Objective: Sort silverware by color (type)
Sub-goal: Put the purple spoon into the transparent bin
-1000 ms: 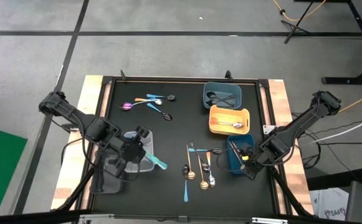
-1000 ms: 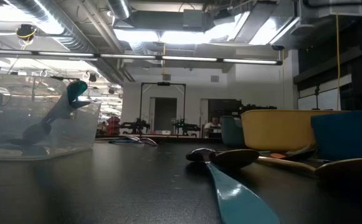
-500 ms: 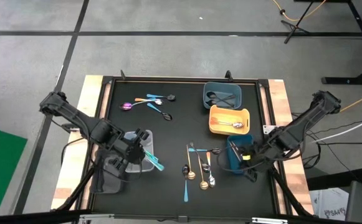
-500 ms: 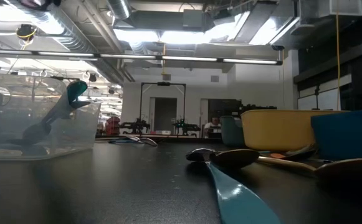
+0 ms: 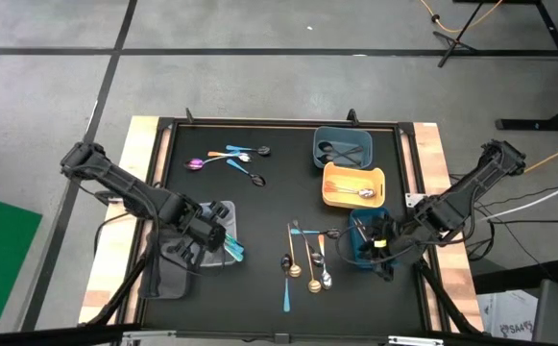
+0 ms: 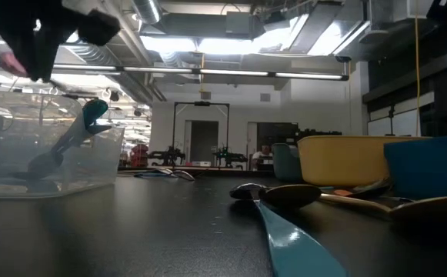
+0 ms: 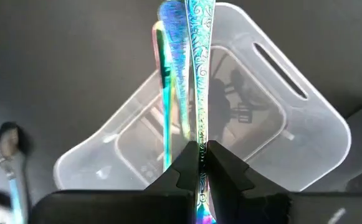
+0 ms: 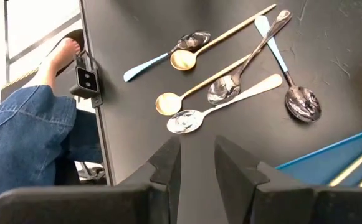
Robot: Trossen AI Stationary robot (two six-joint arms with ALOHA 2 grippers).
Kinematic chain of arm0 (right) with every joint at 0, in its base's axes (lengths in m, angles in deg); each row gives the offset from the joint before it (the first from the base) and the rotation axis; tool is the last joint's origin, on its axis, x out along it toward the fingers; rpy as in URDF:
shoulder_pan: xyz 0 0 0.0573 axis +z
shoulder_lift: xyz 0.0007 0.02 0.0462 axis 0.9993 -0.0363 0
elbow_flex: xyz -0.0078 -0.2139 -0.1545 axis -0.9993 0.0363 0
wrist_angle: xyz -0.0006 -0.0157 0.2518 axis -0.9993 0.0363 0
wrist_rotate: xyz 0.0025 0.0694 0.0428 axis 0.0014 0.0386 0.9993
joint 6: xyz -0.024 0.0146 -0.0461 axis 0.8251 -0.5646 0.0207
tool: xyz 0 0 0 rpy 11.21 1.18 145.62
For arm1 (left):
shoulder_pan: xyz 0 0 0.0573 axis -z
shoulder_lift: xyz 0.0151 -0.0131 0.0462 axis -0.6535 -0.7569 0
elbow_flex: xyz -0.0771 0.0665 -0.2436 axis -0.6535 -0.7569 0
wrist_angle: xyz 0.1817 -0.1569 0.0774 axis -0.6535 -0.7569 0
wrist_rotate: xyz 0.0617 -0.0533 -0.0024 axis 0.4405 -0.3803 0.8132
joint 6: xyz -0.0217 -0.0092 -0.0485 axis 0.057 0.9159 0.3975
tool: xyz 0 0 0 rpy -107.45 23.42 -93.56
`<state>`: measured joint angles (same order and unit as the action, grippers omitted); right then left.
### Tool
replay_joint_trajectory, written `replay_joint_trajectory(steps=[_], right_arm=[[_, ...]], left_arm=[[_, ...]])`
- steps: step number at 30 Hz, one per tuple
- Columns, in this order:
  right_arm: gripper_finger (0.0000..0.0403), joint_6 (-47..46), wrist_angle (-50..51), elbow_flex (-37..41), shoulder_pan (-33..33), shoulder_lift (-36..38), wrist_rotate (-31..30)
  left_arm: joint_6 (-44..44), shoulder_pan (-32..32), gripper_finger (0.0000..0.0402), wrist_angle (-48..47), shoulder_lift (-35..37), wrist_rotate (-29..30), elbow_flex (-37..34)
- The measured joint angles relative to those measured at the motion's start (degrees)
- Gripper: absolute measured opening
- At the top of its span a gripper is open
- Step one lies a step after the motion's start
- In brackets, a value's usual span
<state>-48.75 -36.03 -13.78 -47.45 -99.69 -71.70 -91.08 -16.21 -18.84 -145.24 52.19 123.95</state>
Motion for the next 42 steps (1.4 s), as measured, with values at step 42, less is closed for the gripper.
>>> replay_joint_trajectory(steps=[42], right_arm=[[0.0085, -0.1, 0.3, 0.0, 0.0, 0.0, -0.1]], left_arm=[[-13.8, -2.0, 0.0016, 10.2, 0.0, -3.5, -5.7]])
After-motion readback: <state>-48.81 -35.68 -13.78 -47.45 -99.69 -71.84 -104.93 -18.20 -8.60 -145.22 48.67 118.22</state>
